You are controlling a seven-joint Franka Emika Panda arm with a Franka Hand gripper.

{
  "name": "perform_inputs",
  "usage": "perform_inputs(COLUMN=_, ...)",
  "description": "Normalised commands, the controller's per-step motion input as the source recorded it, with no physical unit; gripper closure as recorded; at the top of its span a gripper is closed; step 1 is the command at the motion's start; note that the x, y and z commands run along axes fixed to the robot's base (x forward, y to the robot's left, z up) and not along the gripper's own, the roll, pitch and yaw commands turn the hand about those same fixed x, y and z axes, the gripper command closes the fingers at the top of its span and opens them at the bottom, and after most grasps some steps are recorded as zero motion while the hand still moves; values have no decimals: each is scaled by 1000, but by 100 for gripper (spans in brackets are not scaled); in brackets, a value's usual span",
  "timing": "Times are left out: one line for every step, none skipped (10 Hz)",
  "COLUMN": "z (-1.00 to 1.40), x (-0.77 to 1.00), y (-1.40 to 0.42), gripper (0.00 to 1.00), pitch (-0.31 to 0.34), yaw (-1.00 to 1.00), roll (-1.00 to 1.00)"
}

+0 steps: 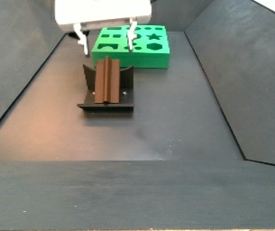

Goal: Pick up the star object. Move up. Place the star object on the fixture. Regrasp the star object. Move to above the board. Insert the star object.
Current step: Regrasp the star object.

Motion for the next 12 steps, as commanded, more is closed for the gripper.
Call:
perform_inputs(z=-1000, x=100, y=33, gripper=0, pitch=-111, yaw=12, roll=66)
perform_inputs(z=-891, x=101, y=24, gripper=0, pitch=-99, yaw=-9, roll=66)
perform_inputs(z=-686, x=89, y=13, gripper=0, pitch=-70, yaw=-28, roll=65)
perform_inputs(z=-587, x=83, y=11, gripper=0, pitch=-59, yaw=-32, roll=68)
perform_inputs(z=-393, x=73, y=6, gripper=0, pitch=-42, yaw=-33, roll=66)
perform_inputs(z=-255, x=66, y=7, gripper=0, pitch=-34, yaw=-27, roll=65)
perform_inputs(z=-167, x=7, y=-4, gripper=0, pitch=-11, yaw=-24, roll=51)
perform_inputs(z=-167, x=8, y=-4, gripper=0, pitch=-13, yaw=-24, roll=50)
perform_inputs(z=-167, x=8, y=-4, gripper=0, pitch=-13, yaw=-24, roll=50)
perform_inputs(z=-167, x=8, y=-3, gripper=0, pitch=-12, yaw=-23, roll=50)
perform_inputs(z=-167, x=8, y=-3, gripper=0, pitch=-12, yaw=-23, roll=50)
perform_inputs(z=0, x=0, y=0, gripper=100, pitch=0, yaw=0, roll=0)
